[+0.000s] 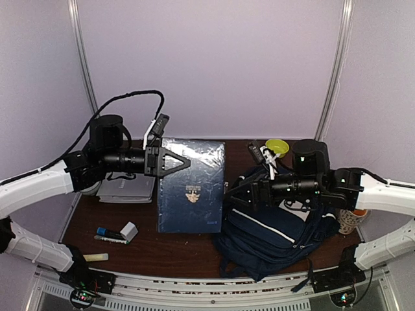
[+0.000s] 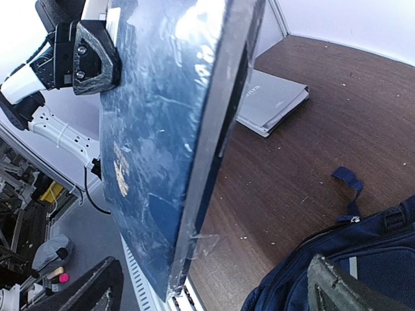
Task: Pack the student bag
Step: Pick up the book at the center of the board, then pass from the left arm to the right
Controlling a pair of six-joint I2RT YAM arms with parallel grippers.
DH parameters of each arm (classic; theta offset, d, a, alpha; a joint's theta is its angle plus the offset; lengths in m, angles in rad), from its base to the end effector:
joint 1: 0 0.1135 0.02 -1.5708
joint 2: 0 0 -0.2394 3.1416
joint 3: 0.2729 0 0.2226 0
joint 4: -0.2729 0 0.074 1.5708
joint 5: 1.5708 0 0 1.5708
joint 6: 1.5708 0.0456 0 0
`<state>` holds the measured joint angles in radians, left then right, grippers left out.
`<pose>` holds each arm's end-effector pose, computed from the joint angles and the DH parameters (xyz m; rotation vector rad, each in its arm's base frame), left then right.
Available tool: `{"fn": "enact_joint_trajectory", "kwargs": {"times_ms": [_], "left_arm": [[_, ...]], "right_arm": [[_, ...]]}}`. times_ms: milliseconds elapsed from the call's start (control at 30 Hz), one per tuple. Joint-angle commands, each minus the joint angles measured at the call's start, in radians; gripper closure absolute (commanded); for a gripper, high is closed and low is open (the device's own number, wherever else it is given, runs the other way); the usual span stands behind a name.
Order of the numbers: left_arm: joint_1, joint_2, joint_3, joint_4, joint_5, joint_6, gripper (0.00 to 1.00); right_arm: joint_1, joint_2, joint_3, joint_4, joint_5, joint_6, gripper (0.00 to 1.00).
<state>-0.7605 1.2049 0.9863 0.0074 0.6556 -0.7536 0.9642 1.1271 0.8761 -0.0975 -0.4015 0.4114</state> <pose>0.1723 -0.2023 0.3260 0.5549 1.9918 -1.5996 0.1272 0.2146 0.2950 -0.8604 1.9370 1.2632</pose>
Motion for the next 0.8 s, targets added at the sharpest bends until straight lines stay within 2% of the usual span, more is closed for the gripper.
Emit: {"fn": "enact_joint_trajectory", "kwargs": {"times_ms": [0, 133, 233, 400, 633, 767], "left_arm": [[-0.003, 0.017, 0.097, 0.185, 0.138, -0.010, 1.00], [-0.027, 0.056, 0.128, 0.193, 0.160, -0.009, 1.00], [-0.047, 0.083, 0.146, 0.208, 0.169, -0.011, 1.00], [-0.069, 0.113, 0.156, 0.257, 0.171, -0.036, 1.00], [-0.091, 0.145, 0.184, 0.239, 0.144, -0.019, 1.00], [-0.091, 0.155, 0.186, 0.230, 0.142, -0.015, 1.00]], "right_arm": [[-0.004, 0.003, -0.008, 0.109, -0.096, 0.031, 0.02], [-0.005, 0.040, 0.020, 0.176, -0.211, 0.059, 0.09], [-0.002, 0.046, 0.009, 0.312, -0.296, 0.113, 0.13], [0.000, 0.051, -0.015, 0.450, -0.330, 0.169, 0.21], [0.015, 0.082, 0.016, 0.459, -0.344, 0.182, 0.48], [0.016, 0.082, -0.001, 0.514, -0.335, 0.218, 0.75]]}}
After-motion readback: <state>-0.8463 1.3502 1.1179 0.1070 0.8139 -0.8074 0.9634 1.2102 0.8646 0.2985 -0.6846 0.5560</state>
